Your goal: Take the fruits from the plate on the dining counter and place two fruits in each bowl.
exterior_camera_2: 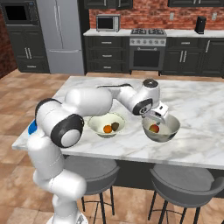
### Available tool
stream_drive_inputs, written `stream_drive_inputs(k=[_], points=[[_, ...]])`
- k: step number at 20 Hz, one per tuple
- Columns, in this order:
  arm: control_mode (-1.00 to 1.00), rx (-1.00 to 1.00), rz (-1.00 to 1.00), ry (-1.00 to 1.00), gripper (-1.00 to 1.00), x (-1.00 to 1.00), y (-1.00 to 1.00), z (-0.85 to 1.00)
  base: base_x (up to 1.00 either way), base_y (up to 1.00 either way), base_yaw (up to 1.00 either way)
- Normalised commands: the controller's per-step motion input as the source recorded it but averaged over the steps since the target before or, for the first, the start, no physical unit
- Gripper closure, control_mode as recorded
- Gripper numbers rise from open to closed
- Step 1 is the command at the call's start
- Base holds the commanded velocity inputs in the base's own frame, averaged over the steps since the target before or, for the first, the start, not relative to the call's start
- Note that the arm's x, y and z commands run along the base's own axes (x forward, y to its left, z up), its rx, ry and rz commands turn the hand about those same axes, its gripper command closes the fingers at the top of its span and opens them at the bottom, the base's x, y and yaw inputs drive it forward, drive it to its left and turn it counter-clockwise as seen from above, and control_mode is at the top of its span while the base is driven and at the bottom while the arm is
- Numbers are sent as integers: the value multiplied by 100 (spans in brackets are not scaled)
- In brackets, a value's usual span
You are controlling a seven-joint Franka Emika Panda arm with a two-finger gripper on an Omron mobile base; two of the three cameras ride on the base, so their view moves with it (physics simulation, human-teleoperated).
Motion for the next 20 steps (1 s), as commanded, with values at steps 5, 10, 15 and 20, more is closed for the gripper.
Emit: stream_drive_inputs(k=[5, 10, 15, 20], points=[[-100, 0, 0, 0, -100, -71, 100, 52, 0, 0, 0], [-100, 0, 6, 1, -100, -38, 100, 36, 0, 0, 0], [-100, 2, 11, 3, -100, -14, 100, 23, 0, 0, 0], [-100, 11, 16, 0, -100, 0, 100, 22, 0, 0, 0]])
